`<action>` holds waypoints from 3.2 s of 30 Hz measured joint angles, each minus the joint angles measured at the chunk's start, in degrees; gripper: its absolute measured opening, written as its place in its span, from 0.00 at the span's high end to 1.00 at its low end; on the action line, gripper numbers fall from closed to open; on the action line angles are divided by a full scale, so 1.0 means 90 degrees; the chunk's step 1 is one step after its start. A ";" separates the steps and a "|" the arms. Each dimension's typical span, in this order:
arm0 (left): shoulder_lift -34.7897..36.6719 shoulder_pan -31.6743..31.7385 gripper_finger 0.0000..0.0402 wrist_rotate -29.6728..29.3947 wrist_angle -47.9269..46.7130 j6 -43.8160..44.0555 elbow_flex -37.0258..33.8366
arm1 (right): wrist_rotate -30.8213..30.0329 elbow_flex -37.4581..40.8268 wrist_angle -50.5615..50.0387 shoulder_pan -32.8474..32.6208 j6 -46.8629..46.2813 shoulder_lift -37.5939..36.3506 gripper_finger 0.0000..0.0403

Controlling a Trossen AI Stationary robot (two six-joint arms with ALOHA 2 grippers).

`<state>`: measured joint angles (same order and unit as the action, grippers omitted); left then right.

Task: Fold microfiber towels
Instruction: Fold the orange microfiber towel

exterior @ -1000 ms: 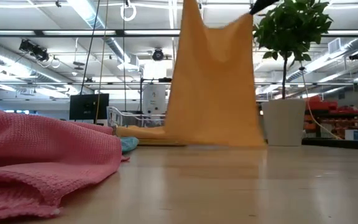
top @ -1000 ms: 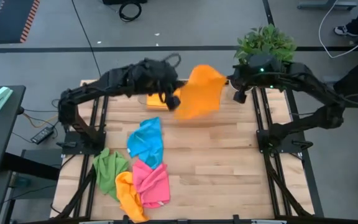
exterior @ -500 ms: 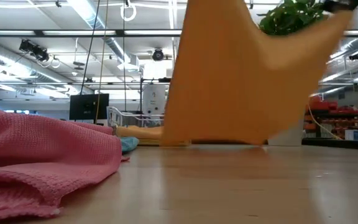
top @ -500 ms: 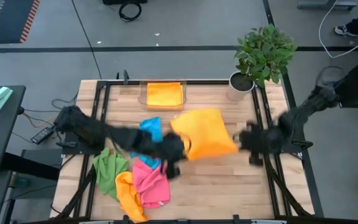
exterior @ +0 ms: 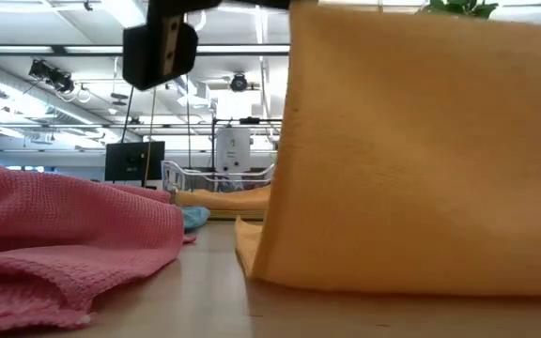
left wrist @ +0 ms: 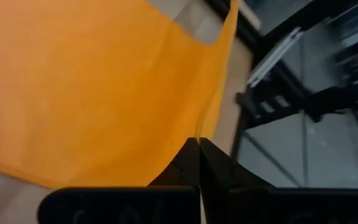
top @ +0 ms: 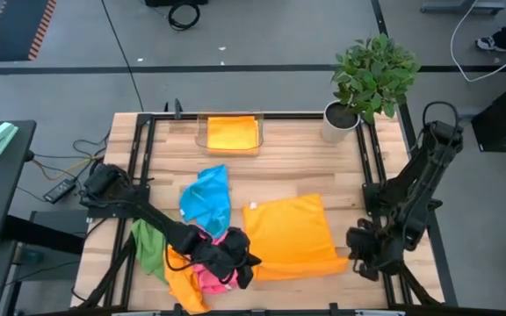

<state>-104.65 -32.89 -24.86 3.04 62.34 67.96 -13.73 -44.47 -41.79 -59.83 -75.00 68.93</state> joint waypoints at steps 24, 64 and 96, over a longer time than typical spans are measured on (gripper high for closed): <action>0.0259 0.1665 0.98 0.0126 -0.2804 -0.1629 0.0000 | -0.0664 0.0033 -0.1240 0.4365 0.3357 -0.0112 1.00; 0.0084 0.2147 0.75 0.1668 -0.2334 -0.1863 0.0007 | 0.0374 0.0724 -0.0132 0.5247 0.2739 -0.0229 0.49; -0.0792 0.2560 0.98 0.1797 -0.2030 -0.2886 -0.0188 | 0.0301 0.1693 0.1948 0.3988 0.0613 0.1162 1.00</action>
<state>-111.78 -9.86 -8.68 -15.23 36.37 66.27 -11.02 -29.23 -24.26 -23.94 -69.48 79.39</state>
